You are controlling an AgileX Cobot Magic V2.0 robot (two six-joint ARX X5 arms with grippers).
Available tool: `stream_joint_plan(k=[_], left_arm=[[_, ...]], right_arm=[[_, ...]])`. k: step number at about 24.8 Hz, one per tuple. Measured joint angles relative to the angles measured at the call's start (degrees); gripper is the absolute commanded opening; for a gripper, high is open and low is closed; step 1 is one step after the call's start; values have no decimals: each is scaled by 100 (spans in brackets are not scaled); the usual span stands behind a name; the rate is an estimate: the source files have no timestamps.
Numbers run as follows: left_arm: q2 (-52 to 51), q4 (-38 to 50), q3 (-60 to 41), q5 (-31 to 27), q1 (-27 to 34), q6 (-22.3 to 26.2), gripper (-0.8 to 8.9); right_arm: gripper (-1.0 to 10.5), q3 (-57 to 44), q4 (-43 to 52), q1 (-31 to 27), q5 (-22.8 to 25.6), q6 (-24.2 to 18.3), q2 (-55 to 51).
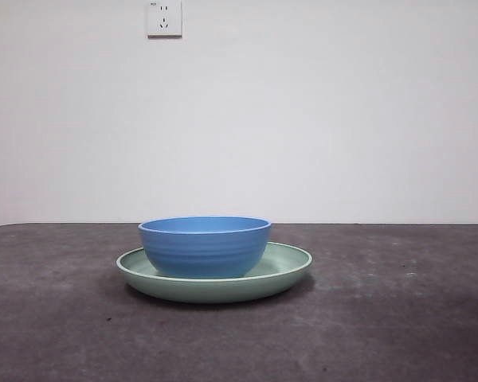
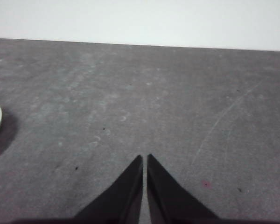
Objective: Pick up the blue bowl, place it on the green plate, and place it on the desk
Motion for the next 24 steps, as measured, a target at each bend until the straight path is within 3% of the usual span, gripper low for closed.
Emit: stream_joint_plan(k=[24], left_arm=[[0,0,2,0,0,0,8]], right_arm=[[9,-2,26,-2,-13,146,-4]])
